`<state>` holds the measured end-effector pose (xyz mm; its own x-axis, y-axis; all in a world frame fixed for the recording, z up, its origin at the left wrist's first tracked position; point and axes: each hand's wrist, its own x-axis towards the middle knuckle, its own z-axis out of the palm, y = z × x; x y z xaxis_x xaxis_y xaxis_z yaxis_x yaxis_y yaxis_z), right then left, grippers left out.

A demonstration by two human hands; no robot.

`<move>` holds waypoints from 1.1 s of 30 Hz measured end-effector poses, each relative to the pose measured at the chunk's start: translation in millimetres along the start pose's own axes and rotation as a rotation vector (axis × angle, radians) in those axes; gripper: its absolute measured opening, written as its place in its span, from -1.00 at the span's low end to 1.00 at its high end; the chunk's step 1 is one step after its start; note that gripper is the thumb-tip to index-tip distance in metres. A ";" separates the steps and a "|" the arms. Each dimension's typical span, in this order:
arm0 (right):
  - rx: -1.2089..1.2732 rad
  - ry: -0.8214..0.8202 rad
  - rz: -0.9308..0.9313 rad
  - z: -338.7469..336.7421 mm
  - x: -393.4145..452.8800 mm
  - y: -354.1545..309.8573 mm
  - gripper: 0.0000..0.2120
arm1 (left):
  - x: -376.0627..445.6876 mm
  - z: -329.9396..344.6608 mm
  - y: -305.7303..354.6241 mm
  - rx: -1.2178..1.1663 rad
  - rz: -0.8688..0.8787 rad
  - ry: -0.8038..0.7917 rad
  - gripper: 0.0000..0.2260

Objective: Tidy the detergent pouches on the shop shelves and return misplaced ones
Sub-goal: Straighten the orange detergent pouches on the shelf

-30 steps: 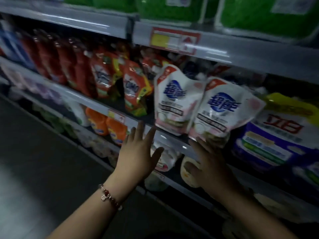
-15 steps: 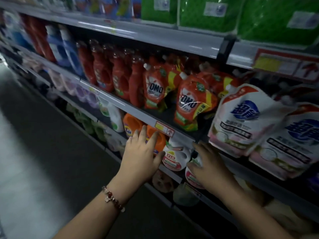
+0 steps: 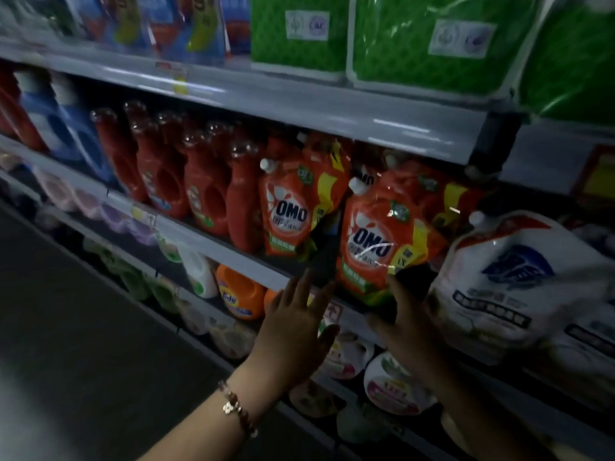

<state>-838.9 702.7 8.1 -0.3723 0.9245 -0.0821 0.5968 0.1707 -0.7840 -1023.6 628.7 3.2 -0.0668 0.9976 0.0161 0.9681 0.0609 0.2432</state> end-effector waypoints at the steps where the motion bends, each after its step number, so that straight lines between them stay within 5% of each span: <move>1: 0.035 0.042 -0.005 3.7 5.9 -0.9 -0.27 | 8.7 1.3 -5.3 -0.001 0.036 0.022 -0.37; 6: 0.379 0.420 0.110 15.7 32.3 4.3 -0.67 | 50.4 5.9 -23.1 -0.210 0.149 0.102 -0.35; 12: 0.387 0.567 0.214 32.9 45.1 -3.9 -0.58 | 103.1 38.6 -43.3 -0.494 0.263 0.031 -0.30; 15: 0.493 0.642 0.314 33.5 51.3 -12.9 -0.81 | 117.4 37.2 -47.6 -0.668 0.342 -0.038 -0.40; 20: 0.594 0.611 0.416 33.0 53.2 -35.4 -0.66 | 141.8 28.0 -55.1 -0.863 0.287 -0.095 -0.64; 26: 0.598 0.578 0.358 43.6 38.0 -51.2 -0.89 | 150.2 13.7 -66.1 -1.034 0.374 0.001 -0.69; 33: 0.495 0.507 0.316 27.7 25.3 -42.5 -0.66 | 169.7 7.7 -63.8 -0.988 0.201 -0.220 -0.75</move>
<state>-893.3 709.3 22.3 0.2044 0.9674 -0.1493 0.1895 -0.1888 -0.9636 -1094.8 794.3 -17.0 0.2165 0.9762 -0.0088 0.3194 -0.0623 0.9456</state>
